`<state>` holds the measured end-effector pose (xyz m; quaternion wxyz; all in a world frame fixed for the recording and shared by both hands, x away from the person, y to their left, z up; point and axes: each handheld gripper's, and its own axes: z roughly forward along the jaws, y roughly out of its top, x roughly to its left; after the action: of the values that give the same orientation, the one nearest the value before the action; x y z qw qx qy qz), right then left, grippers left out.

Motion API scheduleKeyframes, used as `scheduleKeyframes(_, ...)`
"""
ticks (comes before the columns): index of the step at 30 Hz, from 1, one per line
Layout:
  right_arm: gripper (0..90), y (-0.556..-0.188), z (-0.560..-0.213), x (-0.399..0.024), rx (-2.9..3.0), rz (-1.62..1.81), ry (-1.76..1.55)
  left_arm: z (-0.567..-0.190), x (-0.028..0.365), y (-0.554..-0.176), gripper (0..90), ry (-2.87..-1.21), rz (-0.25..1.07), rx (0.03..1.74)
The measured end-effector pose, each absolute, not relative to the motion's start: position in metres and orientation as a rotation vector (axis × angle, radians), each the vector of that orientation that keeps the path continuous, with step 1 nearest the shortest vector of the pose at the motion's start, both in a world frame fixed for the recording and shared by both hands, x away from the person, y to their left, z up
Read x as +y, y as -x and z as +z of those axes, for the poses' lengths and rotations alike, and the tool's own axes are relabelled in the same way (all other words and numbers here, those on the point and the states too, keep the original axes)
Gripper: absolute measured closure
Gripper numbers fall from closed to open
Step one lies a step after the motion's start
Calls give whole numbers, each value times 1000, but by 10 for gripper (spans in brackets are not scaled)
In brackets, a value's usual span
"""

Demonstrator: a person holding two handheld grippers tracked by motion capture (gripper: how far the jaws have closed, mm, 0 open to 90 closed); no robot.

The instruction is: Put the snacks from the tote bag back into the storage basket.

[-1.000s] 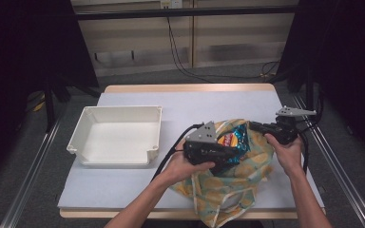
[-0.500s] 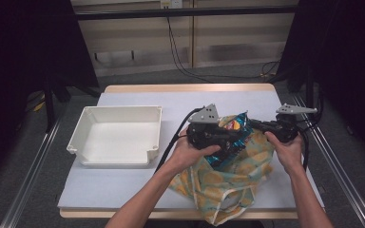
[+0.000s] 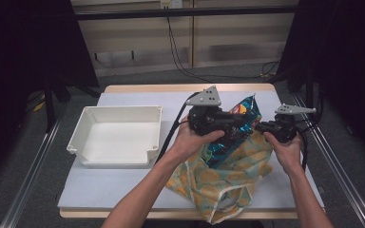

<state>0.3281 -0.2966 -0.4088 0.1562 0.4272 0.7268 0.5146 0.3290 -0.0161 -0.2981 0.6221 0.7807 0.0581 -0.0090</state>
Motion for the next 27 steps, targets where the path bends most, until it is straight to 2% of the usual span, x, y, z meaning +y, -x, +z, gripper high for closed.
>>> scheduleKeyframes(15, 900, -321, -410, -291, 2100, 1497, -1171, -259, -19, -335, 865, -1723, -16, 122)
scheduleKeyframes(27, 900, -317, -416, -304, 2062, 1458, -1212, -246, 16, -340, 866, -1681, 20, 150)
